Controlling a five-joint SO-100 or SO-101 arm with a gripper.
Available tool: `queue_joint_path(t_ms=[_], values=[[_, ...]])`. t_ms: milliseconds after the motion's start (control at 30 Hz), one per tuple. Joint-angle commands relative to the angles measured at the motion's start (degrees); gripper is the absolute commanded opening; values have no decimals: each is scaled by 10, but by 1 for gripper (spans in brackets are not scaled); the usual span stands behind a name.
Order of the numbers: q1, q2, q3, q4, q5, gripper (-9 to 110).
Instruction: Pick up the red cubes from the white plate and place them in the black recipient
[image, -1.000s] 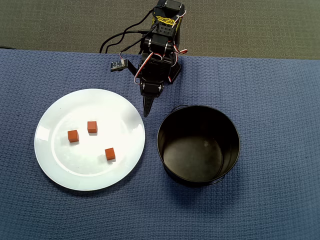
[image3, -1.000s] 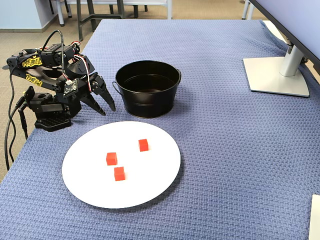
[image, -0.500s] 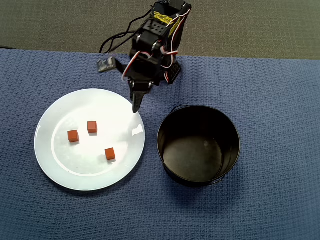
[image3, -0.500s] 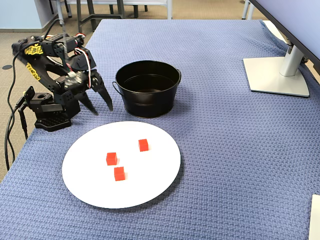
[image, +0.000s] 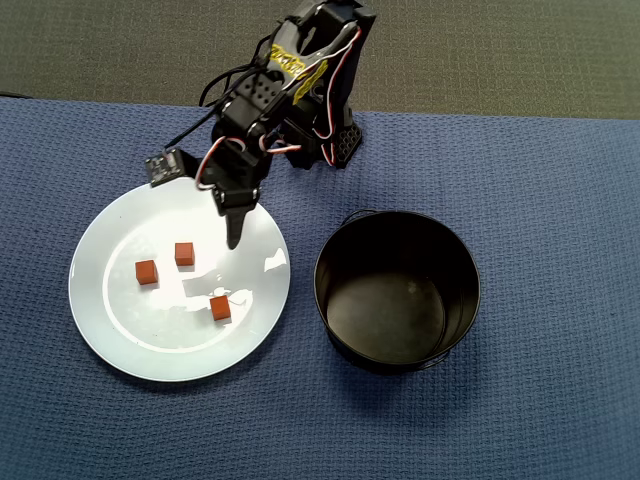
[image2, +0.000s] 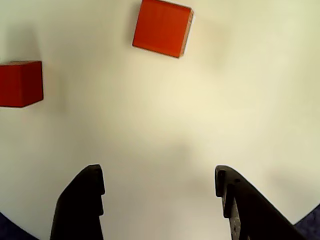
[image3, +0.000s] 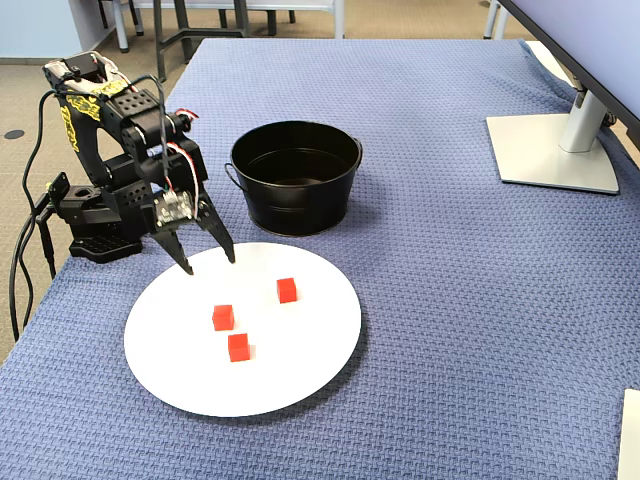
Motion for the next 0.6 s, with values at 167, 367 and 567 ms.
queue_joint_path(t_ms=[167, 367, 567], values=[[20, -115, -115, -40, 21, 23], [31, -182, -161, -46, 38, 23], [50, -232, -201, -61, 87, 22]])
